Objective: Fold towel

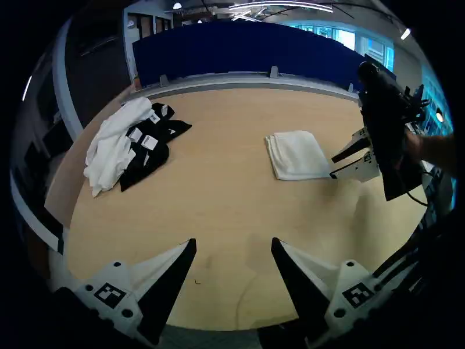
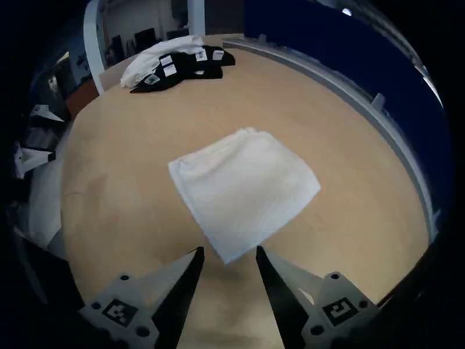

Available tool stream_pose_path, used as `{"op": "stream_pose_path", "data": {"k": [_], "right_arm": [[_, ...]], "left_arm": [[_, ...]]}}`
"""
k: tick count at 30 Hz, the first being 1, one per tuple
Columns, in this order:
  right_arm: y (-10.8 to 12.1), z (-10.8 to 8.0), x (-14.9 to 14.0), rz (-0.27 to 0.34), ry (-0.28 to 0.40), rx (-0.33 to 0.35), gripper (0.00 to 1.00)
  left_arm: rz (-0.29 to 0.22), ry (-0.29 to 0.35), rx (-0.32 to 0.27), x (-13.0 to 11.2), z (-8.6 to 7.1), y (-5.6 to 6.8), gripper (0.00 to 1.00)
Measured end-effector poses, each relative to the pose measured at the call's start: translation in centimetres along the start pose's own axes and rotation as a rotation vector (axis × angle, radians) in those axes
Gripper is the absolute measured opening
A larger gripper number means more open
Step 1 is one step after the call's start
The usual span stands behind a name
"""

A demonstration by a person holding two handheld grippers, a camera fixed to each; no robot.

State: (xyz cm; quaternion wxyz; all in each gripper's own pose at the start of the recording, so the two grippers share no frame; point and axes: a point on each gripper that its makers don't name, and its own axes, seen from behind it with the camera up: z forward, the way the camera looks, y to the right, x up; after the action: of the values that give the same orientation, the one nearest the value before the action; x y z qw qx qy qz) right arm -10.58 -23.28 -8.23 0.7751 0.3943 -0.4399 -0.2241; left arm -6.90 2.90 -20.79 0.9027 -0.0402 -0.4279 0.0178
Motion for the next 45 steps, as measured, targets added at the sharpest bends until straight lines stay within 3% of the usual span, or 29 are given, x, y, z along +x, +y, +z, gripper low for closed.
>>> {"op": "stream_pose_path", "data": {"k": [12, 29, 39, 45], "right_arm": [[-0.4, 1.0, -1.4, 0.025, -0.02, 0.0, 0.61], [-0.3, 1.5, -1.2, 0.045, -0.026, 0.008, 0.06], [-0.5, 1.0, -0.1, 0.023, 0.003, 0.013, 0.04], [-0.1, -0.6, 2.6, -0.005, 0.055, 0.001, 0.04]], "left_arm": [[-0.003, -0.005, -0.005, -0.1, 0.6, -0.1, 0.96], [-0.013, -0.006, 0.002, -0.5, 0.6, -0.4, 0.96], [-0.009, -0.005, -0.001, -0.4, 0.4, -0.1, 0.96], [-0.013, 0.002, -0.005, 0.1, 0.4, 0.0, 0.96]]}}
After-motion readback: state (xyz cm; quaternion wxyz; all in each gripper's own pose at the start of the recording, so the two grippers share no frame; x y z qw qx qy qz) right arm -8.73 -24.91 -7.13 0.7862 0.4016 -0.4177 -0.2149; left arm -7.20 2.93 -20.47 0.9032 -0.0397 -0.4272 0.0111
